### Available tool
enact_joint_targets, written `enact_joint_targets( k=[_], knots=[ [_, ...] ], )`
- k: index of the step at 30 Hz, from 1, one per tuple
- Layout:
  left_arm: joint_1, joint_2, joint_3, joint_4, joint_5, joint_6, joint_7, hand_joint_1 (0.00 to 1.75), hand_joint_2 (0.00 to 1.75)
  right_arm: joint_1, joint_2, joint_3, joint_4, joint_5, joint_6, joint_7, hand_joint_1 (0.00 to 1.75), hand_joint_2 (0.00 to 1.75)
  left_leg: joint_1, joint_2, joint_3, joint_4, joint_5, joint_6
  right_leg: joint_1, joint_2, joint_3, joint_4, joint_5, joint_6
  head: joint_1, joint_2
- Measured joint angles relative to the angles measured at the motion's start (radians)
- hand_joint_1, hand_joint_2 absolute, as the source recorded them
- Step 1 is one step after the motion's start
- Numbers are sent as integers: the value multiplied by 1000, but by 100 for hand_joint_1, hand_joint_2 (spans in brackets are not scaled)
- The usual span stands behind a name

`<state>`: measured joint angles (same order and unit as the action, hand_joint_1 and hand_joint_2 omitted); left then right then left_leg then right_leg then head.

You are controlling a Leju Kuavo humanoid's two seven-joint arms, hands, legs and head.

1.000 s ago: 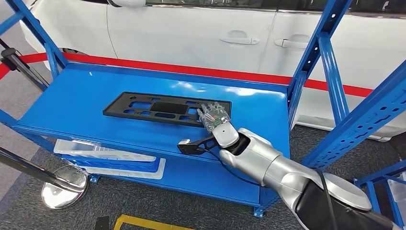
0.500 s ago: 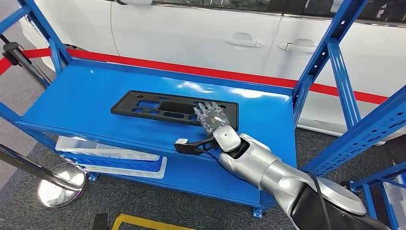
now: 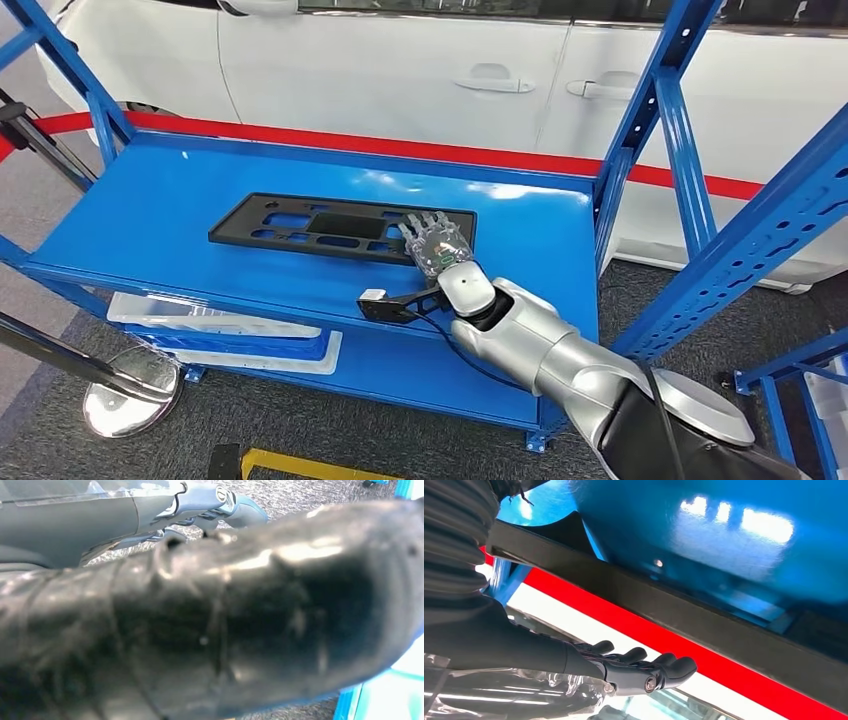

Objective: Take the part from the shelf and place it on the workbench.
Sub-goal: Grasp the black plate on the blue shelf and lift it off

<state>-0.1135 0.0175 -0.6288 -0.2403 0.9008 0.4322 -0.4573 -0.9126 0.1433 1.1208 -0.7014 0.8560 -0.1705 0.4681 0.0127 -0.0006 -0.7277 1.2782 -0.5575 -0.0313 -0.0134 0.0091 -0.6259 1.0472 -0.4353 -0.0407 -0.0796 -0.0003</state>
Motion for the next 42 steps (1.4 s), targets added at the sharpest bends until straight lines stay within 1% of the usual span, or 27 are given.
enact_joint_targets(
  k=[1,3,4,5,7,8,10,13,14,15,16,17,19,20,22,24,26,28,29,30,31,33,34,36,39,41,42],
  knots=[
    [0,0,-2,0,0,0,0,0,0,0,1,0,2,0,0,0,0,175,0,0,19,-41,29,3,0,0,1,0,0,0,0,0],
    [-2,0,-4,0,0,0,0,0,0,-2,4,0,4,0,1,0,0,175,-2,0,86,-177,92,12,3,1,4,0,-1,2,0,0],
    [-4,0,-5,0,0,0,0,0,0,-4,5,0,6,0,1,0,35,175,-5,-1,111,-230,108,17,4,2,2,1,-1,5,0,0],
    [-5,0,-6,0,0,0,0,0,0,-5,7,0,7,0,1,0,79,175,-8,-1,126,-261,113,21,4,2,1,1,-1,9,1,0],
    [-6,0,-8,0,0,-1,0,0,0,-5,9,0,10,0,1,0,166,175,-11,-3,129,-273,111,27,4,2,-1,-3,2,20,1,0],
    [-5,-1,-8,0,0,-1,0,0,0,-5,9,0,11,0,2,-2,174,175,-9,-2,131,-278,114,32,4,1,-2,-2,0,26,1,0],
    [-6,-1,-8,0,4,-1,-2,0,0,-7,10,-1,13,-1,5,-9,175,175,-3,0,137,-290,121,45,5,-1,-17,35,-27,35,3,0],
    [-5,-2,-8,0,17,1,-8,0,0,-7,10,-1,16,-2,20,-24,175,175,-2,1,140,-293,122,54,4,-2,-98,211,-114,40,7,0],
    [-4,-2,-8,0,22,1,-11,0,0,-5,10,-1,16,-2,26,-26,175,175,-2,1,140,-292,121,54,3,-2,-120,256,-125,41,7,0],
    [-1,-2,-8,0,27,0,-15,0,0,-4,10,-1,16,-2,31,-28,175,175,-2,0,140,-290,119,54,3,-2,-126,265,-117,42,7,0],
    [2,-2,-8,0,31,-1,-18,0,0,-5,10,-1,15,-2,35,-29,175,175,-2,-1,141,-286,117,53,3,-3,-111,235,-90,41,8,0],
    [4,-2,-8,0,35,-3,-22,0,0,-6,11,-1,13,-2,39,-29,175,175,-2,-2,142,-282,112,51,3,-3,-81,173,-53,39,8,0],
    [7,-2,-8,0,41,-9,-28,0,0,-12,11,-1,6,0,47,-29,175,175,-4,-5,140,-269,103,43,4,-3,-21,55,-12,32,7,0],
    [8,-2,-8,0,45,-14,-31,0,0,-14,12,-1,0,1,51,-28,175,175,-6,-6,138,-264,100,38,5,-2,-5,24,-8,28,7,0],
    [11,-2,-8,0,50,-25,-40,0,0,-16,12,-1,-14,5,60,-25,175,175,-8,-7,136,-263,99,28,8,0,0,11,-12,21,6,0],
    [13,-1,-7,0,54,-37,-48,0,0,-18,13,-1,-32,10,71,-19,175,175,-6,-6,133,-258,91,20,4,0,4,5,-9,11,6,0],
    [13,-2,-7,0,56,-45,-55,0,87,-21,13,-1,-50,15,84,-12,175,175,-3,-4,105,-192,50,10,-1,-1,9,-1,-6,4,2,0],
    [14,-2,-7,0,59,-57,-62,0,175,-18,12,-1,-65,18,96,-7,175,175,0,-4,46,-65,-7,2,0,-1,10,-2,-6,2,-1,0],
    [16,-2,-7,0,61,-65,-64,0,175,-14,11,-1,-72,19,101,-5,175,175,0,-4,20,-14,-21,0,0,-1,10,-2,-7,1,0,0],
    [18,-1,-7,0,62,-74,-66,0,175,-11,9,-1,-80,20,104,-2,175,175,1,-4,9,4,-15,0,1,0,11,-2,-7,1,-1,0],
    [20,0,-7,0,62,-83,-69,0,175,-8,8,-1,-87,21,107,0,175,175,1,-4,16,-16,7,1,1,1,12,-2,-7,1,-1,0],
    [21,3,-7,0,61,-102,-74,0,175,-6,4,-1,-102,21,110,4,175,175,0,-4,72,-142,77,7,1,3,14,-2,-8,2,0,0],
    [20,4,-7,0,60,-109,-77,0,175,-6,2,-1,-109,21,111,6,175,175,-2,-4,101,-204,99,11,2,4,13,-2,-8,4,0,0],
    [18,5,-7,0,60,-119,-82,0,175,-4,-3,-1,-123,21,111,9,175,175,-8,-5,130,-268,110,18,4,6,9,-2,-6,12,0,0],
    [20,6,-7,0,61,-124,-91,0,175,1,-11,-2,-146,19,106,12,175,175,-7,-5,134,-278,113,33,4,6,6,-1,-8,29,1,0],
    [19,7,-7,0,62,-116,-96,0,175,2,-20,-4,-165,16,97,17,175,175,-2,-2,139,-288,119,46,4,3,-17,50,-44,39,2,0],
    [19,7,-7,0,63,-108,-97,0,175,3,-25,-6,-175,14,91,19,175,175,-2,0,140,-290,120,50,3,2,-44,107,-75,42,3,0]
  ],
)
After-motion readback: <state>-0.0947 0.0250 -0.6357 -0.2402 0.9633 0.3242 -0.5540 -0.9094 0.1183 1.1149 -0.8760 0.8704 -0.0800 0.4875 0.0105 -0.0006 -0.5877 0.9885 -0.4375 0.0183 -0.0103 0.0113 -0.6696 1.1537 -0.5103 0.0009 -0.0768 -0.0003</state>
